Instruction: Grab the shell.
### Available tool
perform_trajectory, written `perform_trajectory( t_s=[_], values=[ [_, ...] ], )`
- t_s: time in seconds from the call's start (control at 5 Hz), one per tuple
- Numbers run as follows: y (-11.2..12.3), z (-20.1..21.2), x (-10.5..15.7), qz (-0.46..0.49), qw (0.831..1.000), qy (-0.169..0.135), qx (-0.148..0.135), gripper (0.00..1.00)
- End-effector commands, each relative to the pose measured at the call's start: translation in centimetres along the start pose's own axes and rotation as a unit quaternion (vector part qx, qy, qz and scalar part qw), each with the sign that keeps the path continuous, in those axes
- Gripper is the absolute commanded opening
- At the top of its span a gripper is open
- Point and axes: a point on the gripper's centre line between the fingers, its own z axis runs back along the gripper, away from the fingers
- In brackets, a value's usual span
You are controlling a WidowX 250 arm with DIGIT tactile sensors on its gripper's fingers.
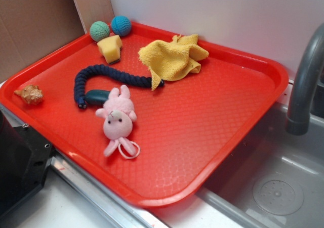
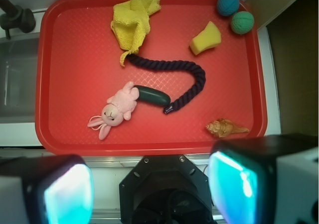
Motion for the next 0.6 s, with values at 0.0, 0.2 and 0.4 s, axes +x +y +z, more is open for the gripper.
perform_trajectory(
  t_s=[0.0,0.2,0.4],
  values=[
    [0.0,0.0,0.0,0.000,1.000,0.000,0.000,1.00],
    [5.2,-4.8,-0.5,0.126,0.987,0.100,0.017,1.00],
    [10.3,-8.5,-1.4,0.248,0.958,0.138,0.041,1.00]
  ],
)
